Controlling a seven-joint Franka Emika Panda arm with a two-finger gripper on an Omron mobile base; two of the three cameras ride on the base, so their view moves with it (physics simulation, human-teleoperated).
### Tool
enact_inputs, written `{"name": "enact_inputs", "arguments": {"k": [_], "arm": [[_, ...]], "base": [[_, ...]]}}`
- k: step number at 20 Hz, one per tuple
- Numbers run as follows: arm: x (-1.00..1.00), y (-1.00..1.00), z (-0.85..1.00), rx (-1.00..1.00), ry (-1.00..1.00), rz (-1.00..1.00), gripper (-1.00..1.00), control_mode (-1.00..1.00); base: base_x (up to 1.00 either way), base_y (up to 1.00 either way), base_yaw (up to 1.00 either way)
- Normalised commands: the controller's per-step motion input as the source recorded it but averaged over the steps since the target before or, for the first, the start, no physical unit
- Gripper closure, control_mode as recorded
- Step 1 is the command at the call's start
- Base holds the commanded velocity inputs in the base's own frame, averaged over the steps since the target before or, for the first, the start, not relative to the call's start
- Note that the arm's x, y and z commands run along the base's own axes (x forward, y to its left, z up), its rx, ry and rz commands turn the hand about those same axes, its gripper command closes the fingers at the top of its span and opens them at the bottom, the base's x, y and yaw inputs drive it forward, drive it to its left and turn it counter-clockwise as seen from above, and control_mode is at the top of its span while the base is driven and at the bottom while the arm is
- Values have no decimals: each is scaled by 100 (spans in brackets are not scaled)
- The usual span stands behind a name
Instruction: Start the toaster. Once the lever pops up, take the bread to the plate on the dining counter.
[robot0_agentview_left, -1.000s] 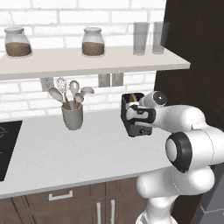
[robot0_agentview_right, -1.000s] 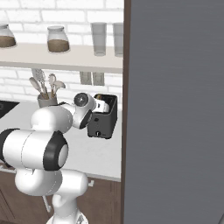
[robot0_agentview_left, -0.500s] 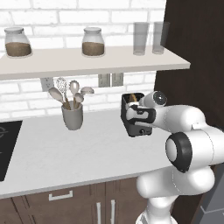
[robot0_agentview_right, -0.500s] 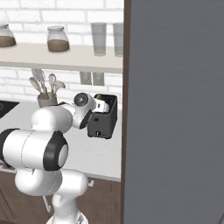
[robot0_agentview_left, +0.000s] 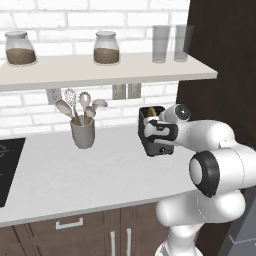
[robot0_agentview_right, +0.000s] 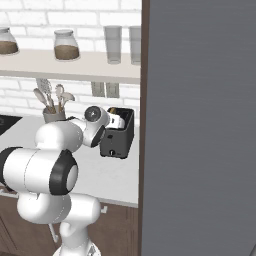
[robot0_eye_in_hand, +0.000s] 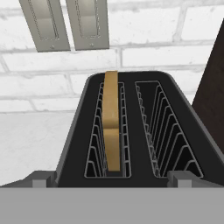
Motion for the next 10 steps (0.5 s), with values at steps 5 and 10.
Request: {"name": "enact_inputs", "arguments": {"k": [5,10], "arm": [[0,0,0,0,0,0,-100,-100],[0,0,0,0,0,0,-100,-100]], "base": [[0,0,0],[0,0,0]]}}
